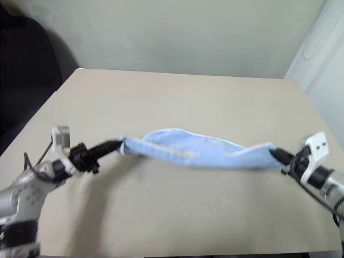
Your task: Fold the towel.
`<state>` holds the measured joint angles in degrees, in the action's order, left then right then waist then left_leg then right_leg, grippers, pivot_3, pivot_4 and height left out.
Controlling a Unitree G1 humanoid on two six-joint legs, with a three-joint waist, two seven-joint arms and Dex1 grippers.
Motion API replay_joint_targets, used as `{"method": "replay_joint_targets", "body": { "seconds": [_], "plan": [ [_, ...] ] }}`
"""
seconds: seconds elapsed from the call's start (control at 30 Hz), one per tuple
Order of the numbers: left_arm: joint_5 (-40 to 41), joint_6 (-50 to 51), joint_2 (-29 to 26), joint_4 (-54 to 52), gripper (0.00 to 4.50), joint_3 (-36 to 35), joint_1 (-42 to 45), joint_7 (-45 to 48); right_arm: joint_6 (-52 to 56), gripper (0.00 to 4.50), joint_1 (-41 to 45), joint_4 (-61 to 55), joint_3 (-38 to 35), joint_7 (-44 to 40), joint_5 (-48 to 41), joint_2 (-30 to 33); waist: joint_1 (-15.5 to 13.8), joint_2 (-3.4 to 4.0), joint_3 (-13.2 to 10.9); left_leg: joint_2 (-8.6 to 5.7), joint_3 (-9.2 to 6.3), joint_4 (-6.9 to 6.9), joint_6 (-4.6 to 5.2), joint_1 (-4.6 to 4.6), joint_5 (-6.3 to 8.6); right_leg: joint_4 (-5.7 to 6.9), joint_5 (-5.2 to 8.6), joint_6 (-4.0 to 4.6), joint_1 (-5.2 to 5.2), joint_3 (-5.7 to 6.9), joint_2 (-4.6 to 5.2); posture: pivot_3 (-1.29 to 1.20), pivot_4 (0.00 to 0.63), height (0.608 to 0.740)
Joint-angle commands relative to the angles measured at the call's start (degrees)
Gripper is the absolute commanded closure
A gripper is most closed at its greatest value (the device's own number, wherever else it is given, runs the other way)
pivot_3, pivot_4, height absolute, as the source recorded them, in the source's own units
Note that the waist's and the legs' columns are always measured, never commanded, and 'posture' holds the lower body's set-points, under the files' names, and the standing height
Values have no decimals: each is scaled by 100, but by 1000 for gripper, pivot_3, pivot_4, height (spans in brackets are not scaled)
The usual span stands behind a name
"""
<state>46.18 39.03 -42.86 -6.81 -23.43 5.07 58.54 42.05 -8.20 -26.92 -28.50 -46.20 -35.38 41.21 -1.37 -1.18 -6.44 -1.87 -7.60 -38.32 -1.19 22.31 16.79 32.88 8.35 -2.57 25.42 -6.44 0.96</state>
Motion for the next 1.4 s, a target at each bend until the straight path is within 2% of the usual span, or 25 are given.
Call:
{"method": "replay_joint_targets", "body": {
  "seconds": [0.03,0.1,0.23,0.3,0.37,0.43,0.5,0.67,0.73,0.8,0.87,0.97,1.0,1.1,1.23,1.3,1.33,1.4],
  "plan": [
    [227,83,-194,-630,4500,-265,-321,95,61,4468,-370,-288,-274,-318,-357,174,-1,5,-3,2,-4,2,1,0,1,2,53,5,3,-3,-2,0,150,740],
    [222,96,-201,-648,4500,-274,-451,5,35,4468,-549,-205,-234,-433,-359,273,0,19,-4,3,-5,5,5,16,7,7,137,7,9,-5,-2,0,150,740],
    [201,116,-243,-702,4500,-287,-692,4,69,4468,-761,-184,-255,-703,-542,453,12,20,10,-7,6,3,15,29,8,11,138,11,23,-9,16,0,150,740],
    [114,71,-295,-677,4500,-270,-837,53,41,4468,-915,-195,-249,-859,-539,565,12,13,20,-8,7,1,18,27,6,29,131,18,25,-7,16,0,150,740],
    [-20,-52,-311,-540,4500,-286,-855,-15,-114,4468,-1004,-96,-208,-869,-355,625,11,-6,38,-8,11,1,18,18,16,41,52,91,26,-6,16,0,150,740],
    [-206,-233,-242,-224,4500,-286,-591,-266,-214,4468,-807,112,-212,-716,-284,589,10,-18,54,-7,9,12,16,-3,36,52,32,95,22,-4,15,0,150,740],
    [-259,-288,-145,186,4500,-281,-23,-560,-295,4468,-310,322,-244,-504,-287,592,9,-17,53,-6,8,18,11,-36,45,65,34,93,0,-4,14,0,150,740],
    [-431,-557,52,1125,4500,-100,1815,-968,-913,4468,1841,1670,176,473,561,715,14,-1,16,-8,7,3,16,-35,10,72,62,48,2,-7,15,0,150,740],
    [-565,-773,96,1631,4500,-27,2629,-1072,-1150,4468,2617,2146,375,580,811,828,11,1,15,-12,8,2,24,-30,-15,67,13,90,0,-7,20,0,150,740],
    [-673,-1029,91,2233,4500,14,3572,-1151,-1481,4468,3401,2669,573,654,1074,958,0,5,13,-25,7,-4,29,-36,-21,63,-69,55,-10,-7,31,0,150,740],
    [-729,-1175,68,2619,4500,31,4162,-1128,-1764,4468,3885,3062,705,662,1266,1027,-11,8,11,-24,1,4,84,-26,-50,43,-87,20,-3,-2,32,0,150,740],
    [-703,-1220,-37,2657,4500,74,4454,-799,-1943,4468,4140,3302,767,495,1297,1103,-17,24,24,-10,-7,32,58,-26,-57,-6,-107,-23,-9,16,28,0,150,740],
    [-666,-1194,-99,2557,4500,67,4410,-658,-1965,4468,4085,3256,741,409,1248,1127,-17,26,26,-7,-6,32,24,-33,-73,-10,-104,-35,-19,18,26,0,150,740],
    [-273,-765,-362,1979,4500,-143,3837,-171,-1792,4468,3458,2782,492,109,919,1121,-16,25,26,-6,-5,33,24,-37,-69,-23,-91,-50,-29,17,25,0,150,740],
    [117,-314,-644,873,4500,-381,2385,265,-1491,4468,2082,1857,204,-191,546,980,-4,26,21,-7,1,27,32,-35,-49,-41,-65,-25,-40,15,23,0,150,740],
    [211,-126,-745,398,4500,-524,1572,389,-1369,4468,1227,1307,98,-429,393,930,0,24,16,-9,4,19,80,-36,-14,-30,-62,-6,-43,6,24,0,150,740],
    [229,-75,-781,221,4500,-577,1259,436,-1312,4468,914,1107,54,-507,328,919,-2,27,14,-11,2,18,40,-32,9,-24,-48,-5,-38,5,22,0,150,740],
    [251,-5,-815,-87,4500,-703,561,532,-1165,4468,370,860,-66,-659,159,900,0,30,9,-9,0,8,25,-34,10,4,3,-22,-38,2,21,0,150,740]
  ]
}}
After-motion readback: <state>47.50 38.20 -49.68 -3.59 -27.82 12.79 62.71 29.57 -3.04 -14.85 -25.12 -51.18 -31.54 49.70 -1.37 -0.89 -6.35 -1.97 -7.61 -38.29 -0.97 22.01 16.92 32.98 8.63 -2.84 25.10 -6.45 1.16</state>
